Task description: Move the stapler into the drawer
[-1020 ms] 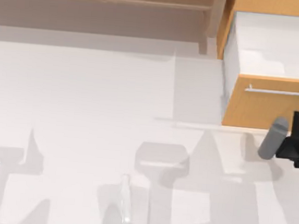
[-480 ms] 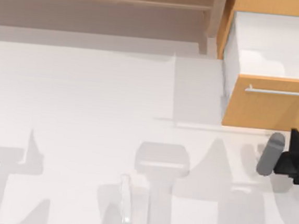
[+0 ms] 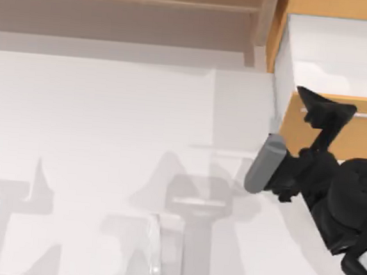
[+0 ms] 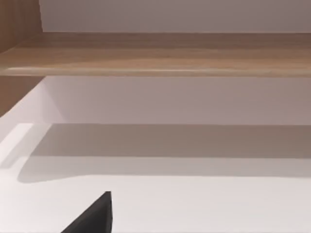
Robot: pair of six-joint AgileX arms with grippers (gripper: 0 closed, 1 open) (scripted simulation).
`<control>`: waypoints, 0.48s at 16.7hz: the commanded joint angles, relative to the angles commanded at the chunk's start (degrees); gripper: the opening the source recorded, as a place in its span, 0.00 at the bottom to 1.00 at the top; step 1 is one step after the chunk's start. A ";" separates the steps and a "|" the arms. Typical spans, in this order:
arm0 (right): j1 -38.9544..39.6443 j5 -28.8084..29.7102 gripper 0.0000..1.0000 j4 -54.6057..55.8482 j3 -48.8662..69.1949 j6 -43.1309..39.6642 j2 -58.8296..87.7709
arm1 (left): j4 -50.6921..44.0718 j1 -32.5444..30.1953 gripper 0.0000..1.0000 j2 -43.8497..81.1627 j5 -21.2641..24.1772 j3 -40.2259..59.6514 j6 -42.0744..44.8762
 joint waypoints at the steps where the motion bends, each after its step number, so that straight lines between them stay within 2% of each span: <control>1: 1.95 -0.42 1.00 -4.70 2.68 3.54 -0.57 | 0.00 0.00 1.00 0.00 0.00 0.00 0.00; 8: 12.66 -3.57 1.00 -46.75 24.66 36.02 0.81 | 0.00 0.00 1.00 0.00 0.00 0.00 0.00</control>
